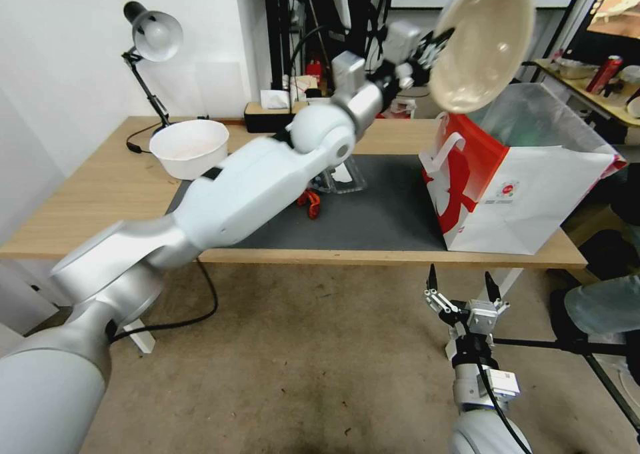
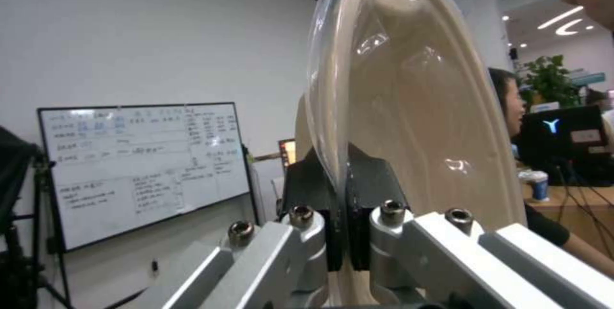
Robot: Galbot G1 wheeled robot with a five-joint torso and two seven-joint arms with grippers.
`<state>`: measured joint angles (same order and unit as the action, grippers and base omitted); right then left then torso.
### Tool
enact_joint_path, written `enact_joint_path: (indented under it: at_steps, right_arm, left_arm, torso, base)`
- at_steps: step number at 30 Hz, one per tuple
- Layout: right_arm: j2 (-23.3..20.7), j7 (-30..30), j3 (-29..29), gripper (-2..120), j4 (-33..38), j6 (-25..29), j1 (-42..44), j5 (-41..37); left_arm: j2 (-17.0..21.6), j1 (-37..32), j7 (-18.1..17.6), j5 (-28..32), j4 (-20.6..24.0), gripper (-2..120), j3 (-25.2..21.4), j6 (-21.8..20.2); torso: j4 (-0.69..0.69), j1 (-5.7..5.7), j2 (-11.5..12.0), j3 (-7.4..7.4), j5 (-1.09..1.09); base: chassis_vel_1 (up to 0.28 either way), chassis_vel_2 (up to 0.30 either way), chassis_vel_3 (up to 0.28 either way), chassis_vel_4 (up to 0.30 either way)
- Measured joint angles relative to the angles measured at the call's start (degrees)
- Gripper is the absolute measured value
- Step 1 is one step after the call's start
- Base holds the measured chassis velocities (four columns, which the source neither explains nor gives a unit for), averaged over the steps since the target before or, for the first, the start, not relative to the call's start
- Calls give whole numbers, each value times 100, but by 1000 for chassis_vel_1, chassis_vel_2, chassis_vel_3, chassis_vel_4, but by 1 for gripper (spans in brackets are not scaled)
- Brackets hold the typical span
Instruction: Pick up the trash from the table and place it into the takeout bag.
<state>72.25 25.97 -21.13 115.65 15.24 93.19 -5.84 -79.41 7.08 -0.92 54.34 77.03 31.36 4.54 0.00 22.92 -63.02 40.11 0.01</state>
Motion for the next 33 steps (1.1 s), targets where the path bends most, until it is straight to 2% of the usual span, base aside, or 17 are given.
enact_joint_path:
  at_steps: [2,8,17,20,21,23,25,27,29,31,32,33]
  right_arm:
    - [7,7,-3,100,-8,13,1,-4]
    - [20,13,-6,100,-28,37,9,-6]
    - [51,13,15,100,-39,36,-32,-2]
    - [55,13,15,100,-39,24,-34,2]
    - [55,13,15,100,-39,24,-34,2]
    - [53,13,14,100,-37,21,-25,4]
    - [51,13,13,100,-36,20,-21,5]
    - [45,13,11,100,-34,16,-20,6]
    - [43,13,11,100,-34,13,-22,6]
    - [39,14,14,100,-31,3,-31,9]
    - [39,14,14,100,-31,3,-31,9]
    - [37,15,15,100,-26,-1,-34,10]
  left_arm:
    - [-222,41,0,-23,-153,1,85,30]
    - [-481,88,1,-53,-402,1,412,95]
    - [-605,2,-44,-143,-463,1,528,114]
    - [-614,-35,-75,-152,-451,16,531,119]
    - [-614,-35,-75,-152,-451,16,531,119]
    - [-607,-52,-98,-150,-422,27,527,119]
    - [-598,-65,-116,-150,-406,30,518,119]
    - [-562,-101,-154,-140,-357,42,489,119]
    - [-539,-122,-179,-132,-330,45,469,119]
    - [-468,-183,-260,-93,-235,55,384,119]
    - [-468,-183,-260,-93,-235,55,384,119]
    - [-422,-218,-296,-57,-166,60,324,119]
  torso:
    - [0,0,0,0,0]
    - [0,0,0,0,0]
    - [0,0,0,0,-1]
    - [1,0,0,0,-1]
    - [1,0,0,0,-1]
    - [1,-1,0,0,-2]
    - [0,-1,0,0,-1]
    - [0,-1,0,0,-1]
    - [0,-1,0,0,-1]
    - [0,-1,0,0,-1]
    - [0,-1,0,0,-1]
    - [0,-1,0,0,-1]
  base:
    - [0,0,0,0]
    - [0,0,0,0]
    - [0,0,0,0]
    - [0,0,0,0]
    - [0,0,0,0]
    - [0,0,0,0]
    - [0,0,0,0]
    - [0,0,0,0]
    - [0,0,0,0]
    - [0,0,0,0]
    - [0,0,0,0]
    - [0,0,0,0]
